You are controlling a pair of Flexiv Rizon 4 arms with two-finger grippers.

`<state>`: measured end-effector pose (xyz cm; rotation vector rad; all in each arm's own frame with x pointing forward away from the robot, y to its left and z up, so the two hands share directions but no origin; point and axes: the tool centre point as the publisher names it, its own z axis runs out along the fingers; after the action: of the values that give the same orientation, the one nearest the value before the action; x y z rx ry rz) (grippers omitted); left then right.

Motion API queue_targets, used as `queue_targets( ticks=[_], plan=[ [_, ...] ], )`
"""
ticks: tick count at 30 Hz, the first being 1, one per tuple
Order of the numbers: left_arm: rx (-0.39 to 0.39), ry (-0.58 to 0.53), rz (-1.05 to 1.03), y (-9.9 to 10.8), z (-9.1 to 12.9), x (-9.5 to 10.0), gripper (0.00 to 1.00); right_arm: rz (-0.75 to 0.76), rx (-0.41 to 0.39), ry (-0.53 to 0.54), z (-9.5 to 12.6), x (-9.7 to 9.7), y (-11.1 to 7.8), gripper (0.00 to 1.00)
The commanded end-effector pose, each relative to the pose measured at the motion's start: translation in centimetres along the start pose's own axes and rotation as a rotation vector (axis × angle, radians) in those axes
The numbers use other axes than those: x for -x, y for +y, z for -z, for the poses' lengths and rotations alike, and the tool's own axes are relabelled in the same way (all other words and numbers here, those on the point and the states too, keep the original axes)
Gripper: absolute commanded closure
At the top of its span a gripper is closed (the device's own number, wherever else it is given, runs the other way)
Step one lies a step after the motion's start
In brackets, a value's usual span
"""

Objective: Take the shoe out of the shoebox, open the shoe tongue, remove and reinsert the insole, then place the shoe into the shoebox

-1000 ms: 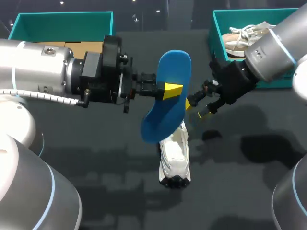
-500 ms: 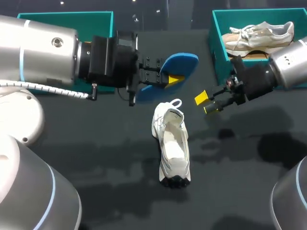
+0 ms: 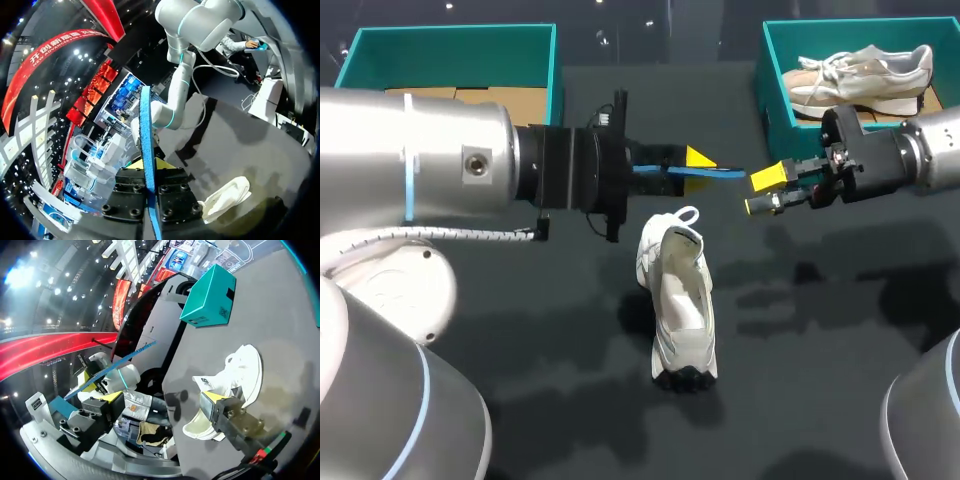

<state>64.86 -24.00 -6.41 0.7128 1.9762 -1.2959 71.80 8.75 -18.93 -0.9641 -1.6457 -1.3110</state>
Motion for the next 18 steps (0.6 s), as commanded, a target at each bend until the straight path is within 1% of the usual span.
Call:
queue_targets(
  ticks=[1, 2, 3, 5, 9, 11, 12, 14, 16, 18],
  plan=[
    [0.077, -0.182, -0.477, 0.1, -0.5, -1.2, 1.0, 0.0, -0.004, 0.006, -0.2, 0.2, 0.2, 0.0],
    [0.103, -0.21, -0.563, 0.3, -0.6, -1.7, 1.0, -0.001, 0.001, 0.018, -0.3, 0.1, 0.5, 0.0],
    [0.111, -0.212, -0.618, 0.5, -0.8, -2.2, 1.0, -0.009, 0.005, 0.036, -0.4, -0.1, 0.7, 0.0],
    [0.1, -0.249, -0.687, 1.1, -0.9, -3.0, 1.0, -0.028, 0.016, 0.058, -0.3, -0.5, 1.2, 0.0],
    [0.081, -0.296, -0.772, 2.6, -1.2, -4.1, 1.0, -0.062, 0.001, 0.109, -0.4, -1.2, 2.0, 0.0],
    [0.055, -0.316, -0.77, 3.4, -1.2, -4.1, 1.0, -0.078, -0.008, 0.115, -0.4, -1.5, 2.5, 0.0],
    [0.055, -0.329, -0.771, 3.7, -1.2, -4.0, 1.0, -0.078, -0.012, 0.122, -0.4, -1.7, 2.7, 0.0],
    [0.033, -0.365, -0.779, 4.4, -1.2, -3.8, 1.0, -0.091, -0.017, 0.123, -0.4, -1.8, 3.0, 0.0],
    [0.03, -0.387, -0.804, 5.0, -1.3, -3.7, 1.0, -0.1, -0.019, 0.131, -0.5, -1.8, 3.4, 0.0],
    [0.008, -0.395, -0.802, 5.6, -1.2, -3.5, 1.0, -0.113, -0.023, 0.137, -0.6, -1.9, 3.7, 0.0]
  ],
)
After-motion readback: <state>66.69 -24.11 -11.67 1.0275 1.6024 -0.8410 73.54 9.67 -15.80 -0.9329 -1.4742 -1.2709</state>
